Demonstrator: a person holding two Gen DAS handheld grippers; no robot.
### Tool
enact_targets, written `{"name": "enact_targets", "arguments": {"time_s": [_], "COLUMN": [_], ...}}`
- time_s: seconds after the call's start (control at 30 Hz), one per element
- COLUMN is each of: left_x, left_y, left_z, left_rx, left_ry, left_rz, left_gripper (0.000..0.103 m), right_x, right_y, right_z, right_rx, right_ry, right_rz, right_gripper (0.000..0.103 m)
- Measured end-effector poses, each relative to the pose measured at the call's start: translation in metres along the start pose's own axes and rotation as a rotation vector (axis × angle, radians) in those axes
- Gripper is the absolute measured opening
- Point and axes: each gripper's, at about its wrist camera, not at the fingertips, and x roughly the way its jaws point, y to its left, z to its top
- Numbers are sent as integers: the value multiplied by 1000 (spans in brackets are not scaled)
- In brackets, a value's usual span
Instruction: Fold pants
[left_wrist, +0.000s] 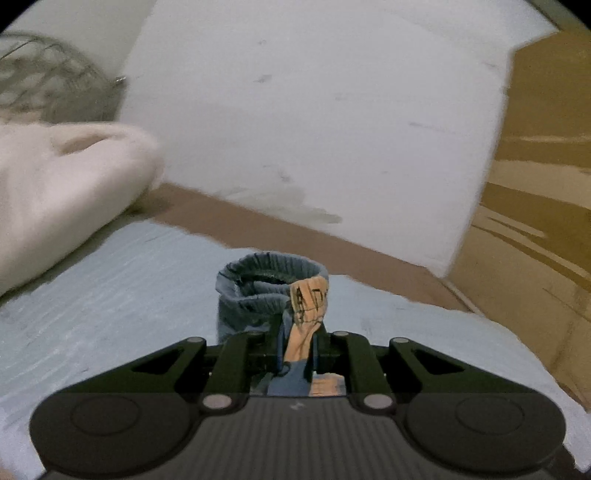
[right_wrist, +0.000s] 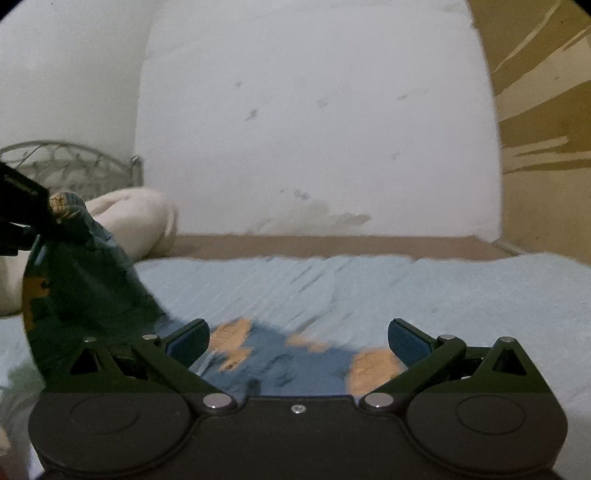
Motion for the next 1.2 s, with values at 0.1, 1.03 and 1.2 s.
{"name": "enact_targets", "arguments": {"time_s": [0.1, 1.03, 1.2], "left_x": [7, 34, 22], "left_y": [-46, -139, -95], "left_z": [1, -90, -68], "left_rx": [78, 284, 179], "left_ry": [30, 293, 234], "left_rz": [-72, -184, 27], "left_gripper": [14, 95, 102], "right_x": [-3, -6, 7], "right_y": [-35, -149, -121], "right_z": [18, 9, 7], "right_rx": [20, 336, 319], "right_ry": [42, 141, 167], "right_rz": [-50, -117, -9], "right_gripper": [102, 102, 102]}}
